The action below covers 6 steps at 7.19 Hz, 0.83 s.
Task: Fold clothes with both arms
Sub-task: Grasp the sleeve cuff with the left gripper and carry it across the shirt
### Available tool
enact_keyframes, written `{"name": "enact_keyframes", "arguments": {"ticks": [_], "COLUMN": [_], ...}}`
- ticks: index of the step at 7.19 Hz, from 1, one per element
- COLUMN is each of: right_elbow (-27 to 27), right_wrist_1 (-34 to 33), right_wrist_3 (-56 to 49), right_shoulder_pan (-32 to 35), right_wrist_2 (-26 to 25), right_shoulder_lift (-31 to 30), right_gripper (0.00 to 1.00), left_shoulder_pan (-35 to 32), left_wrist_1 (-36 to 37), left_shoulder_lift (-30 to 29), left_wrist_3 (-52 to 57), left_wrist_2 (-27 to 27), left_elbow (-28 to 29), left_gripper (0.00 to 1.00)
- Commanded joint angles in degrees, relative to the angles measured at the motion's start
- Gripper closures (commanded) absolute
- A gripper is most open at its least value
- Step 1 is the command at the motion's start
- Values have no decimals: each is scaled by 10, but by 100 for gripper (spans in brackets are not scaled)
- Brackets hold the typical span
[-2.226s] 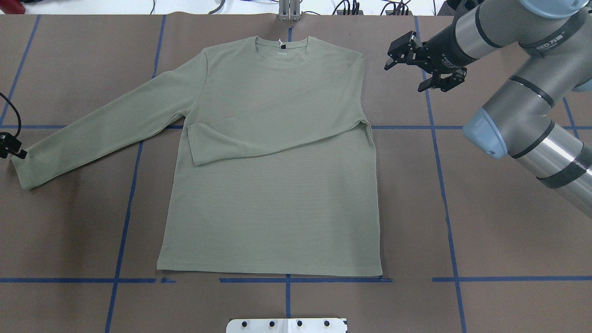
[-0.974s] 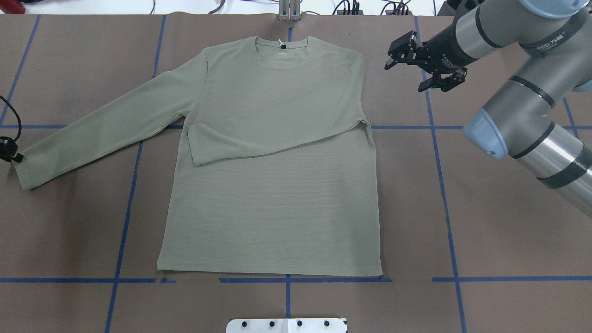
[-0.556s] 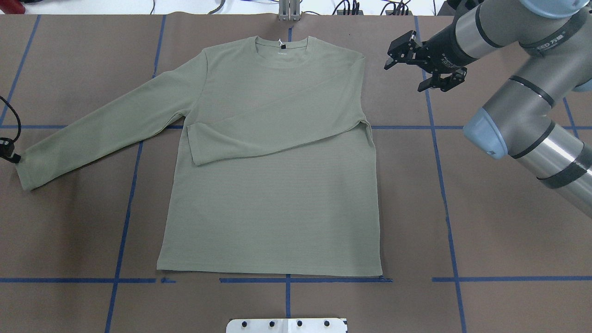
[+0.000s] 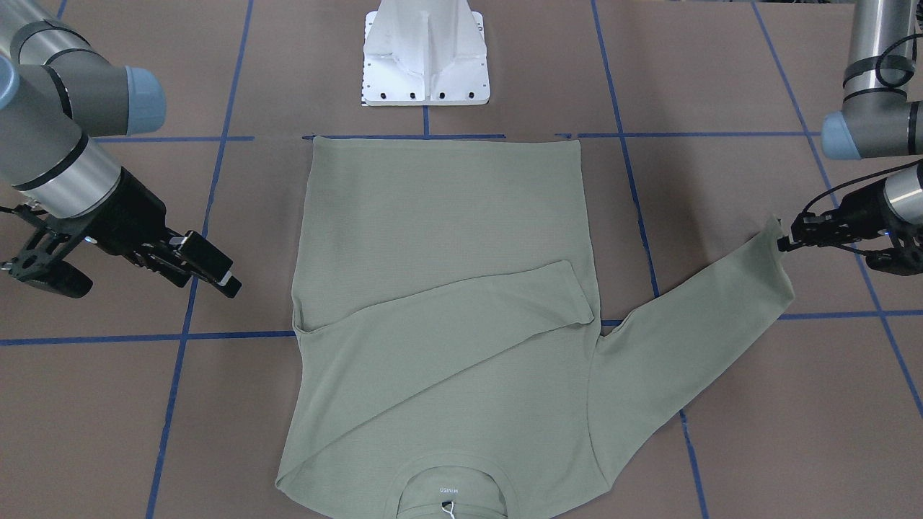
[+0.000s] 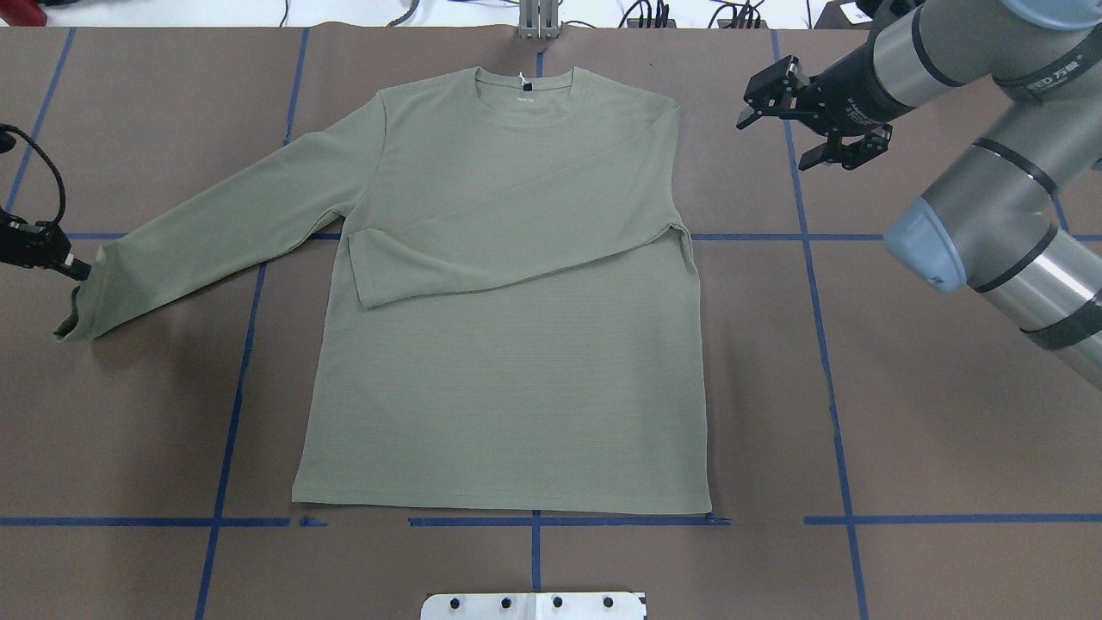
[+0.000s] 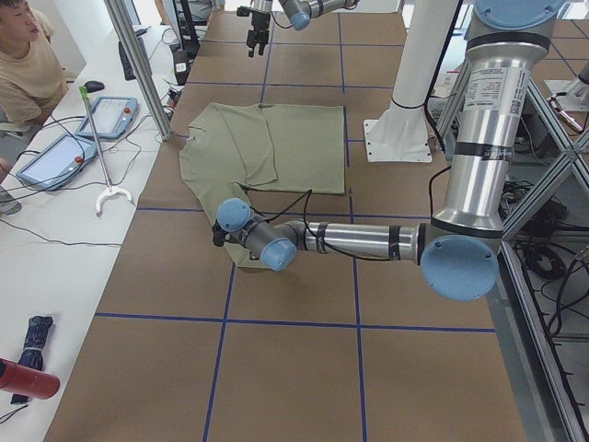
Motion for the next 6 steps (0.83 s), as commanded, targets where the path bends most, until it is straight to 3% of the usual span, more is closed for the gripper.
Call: {"name": "enact_keyframes", "arguments": {"ticks": [1, 4, 6], "right_elbow": [2, 3, 5], "right_wrist_1": [1, 2, 57], "right_wrist_3": [-60, -117, -117], "right_shoulder_pan": [34, 71, 84], "right_wrist_2": [28, 44, 55], "right_shoulder_lift": [-38, -85, -120], "right_gripper": [1, 1, 1], "left_shoulder_pan": [21, 131, 198], "left_wrist_1": [-5, -4, -3], "left_shoulder_lift": [-83, -257, -417], "left_wrist_3": [-180, -426, -523], "left_wrist_2": [-5, 67, 160], "left_elbow": [-48, -42, 40], "left_gripper": [100, 100, 100]}}
